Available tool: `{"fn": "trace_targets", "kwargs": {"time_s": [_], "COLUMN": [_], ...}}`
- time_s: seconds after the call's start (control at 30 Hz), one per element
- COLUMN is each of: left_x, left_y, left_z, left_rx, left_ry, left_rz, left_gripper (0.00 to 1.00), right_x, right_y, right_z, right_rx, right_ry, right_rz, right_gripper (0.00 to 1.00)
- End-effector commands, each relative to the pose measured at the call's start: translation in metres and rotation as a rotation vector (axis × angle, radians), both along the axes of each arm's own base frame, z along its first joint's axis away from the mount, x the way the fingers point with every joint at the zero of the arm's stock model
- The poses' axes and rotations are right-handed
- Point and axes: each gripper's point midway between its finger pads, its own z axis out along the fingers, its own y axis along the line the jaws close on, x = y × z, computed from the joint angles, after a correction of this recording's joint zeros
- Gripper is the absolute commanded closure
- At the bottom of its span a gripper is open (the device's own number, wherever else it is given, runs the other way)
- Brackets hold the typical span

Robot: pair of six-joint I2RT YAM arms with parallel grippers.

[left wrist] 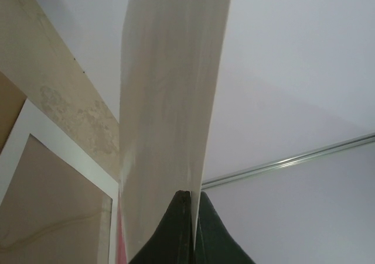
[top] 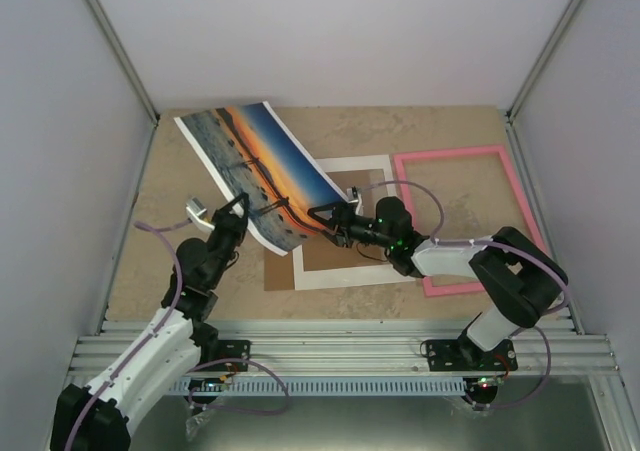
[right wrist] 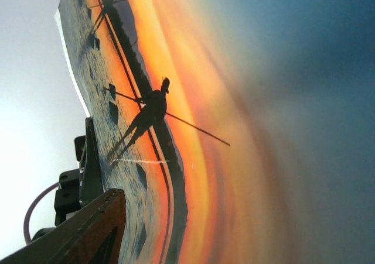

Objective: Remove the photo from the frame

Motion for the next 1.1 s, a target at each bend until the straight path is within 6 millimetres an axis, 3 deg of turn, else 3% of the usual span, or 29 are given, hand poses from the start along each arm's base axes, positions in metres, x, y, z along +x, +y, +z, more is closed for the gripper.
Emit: {"fn": "trace_targets", "kwargs": {"time_s": [0.0,0.4,0.57,0.7,0.83,1.07], "left_x": [-0.006,-0.009,-0.012,-0.016,-0.022,-0.036], "left_y": [0.003,0.009,0.014,0.021,0.028,0.045], "left_z": [0.014,-0.016,-0.025,-0.034,-0.041,-0.044], "left_rx": [-0.059,-0.109,-0.101,-0.080,-0.046,0.068], "left_ry": [-0.063,0.039,0.071,0.115,0.144,0.198], "left_rz": [0.021,0.057,0.075,0.104,0.131,0.188], "left_gripper": [1.00,1.00,0.96,0.83,0.68,0.51], "right_x": [0.008,0.007,0.007,0.007,0.008,0.011], "right_y": [0.002,-0.002,-0.003,-0.003,-0.005,-0.022], "right_z": [0.013,0.008,0.012,0.012,0.008,-0.018], "right_rx": [0.061,0.076,0.069,0.041,-0.010,-0.168], "right_ry": [-0.012,-0.007,-0.042,-0.067,-0.092,-0.143], "right_rz": [-0.043,-0.063,-0.062,-0.038,0.002,0.128], "right_gripper": [0.44,0.83,0.93,0.99,1.00,1.00]}}
